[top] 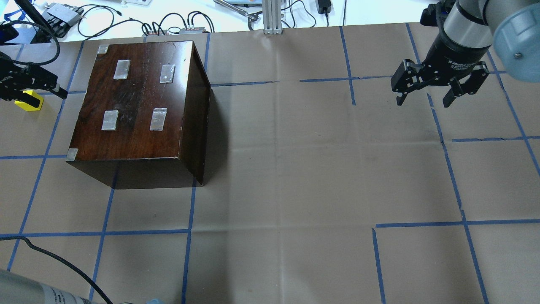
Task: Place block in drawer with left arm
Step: 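Lower the left gripper to the white drawer handle and grasp it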
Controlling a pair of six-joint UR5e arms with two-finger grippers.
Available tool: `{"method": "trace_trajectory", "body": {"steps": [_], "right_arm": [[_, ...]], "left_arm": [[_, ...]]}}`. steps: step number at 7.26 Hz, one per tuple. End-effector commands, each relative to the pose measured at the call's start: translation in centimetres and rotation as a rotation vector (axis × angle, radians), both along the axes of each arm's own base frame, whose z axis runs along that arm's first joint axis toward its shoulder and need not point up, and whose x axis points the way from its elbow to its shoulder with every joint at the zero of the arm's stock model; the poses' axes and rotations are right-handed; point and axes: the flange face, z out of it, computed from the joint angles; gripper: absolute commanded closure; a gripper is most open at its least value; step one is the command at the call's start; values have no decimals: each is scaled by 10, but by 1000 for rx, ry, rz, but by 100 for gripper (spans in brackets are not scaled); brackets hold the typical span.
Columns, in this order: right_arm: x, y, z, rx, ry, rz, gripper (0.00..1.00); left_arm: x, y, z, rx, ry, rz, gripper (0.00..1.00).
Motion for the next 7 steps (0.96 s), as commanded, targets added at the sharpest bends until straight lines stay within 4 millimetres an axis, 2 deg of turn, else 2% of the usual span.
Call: {"method": "trace_trajectory", "body": {"steps": [1, 4, 7], "right_arm": [[0, 0, 0, 0, 0, 0, 0], [0, 0, 1, -2, 0, 0, 0], [0, 0, 0, 0, 0, 0, 0]], "left_arm": [[6, -10, -25, 12, 20, -2, 2], [13, -20, -53, 36, 37, -7, 2], [13, -25, -70, 56, 51, -8, 2]]}}
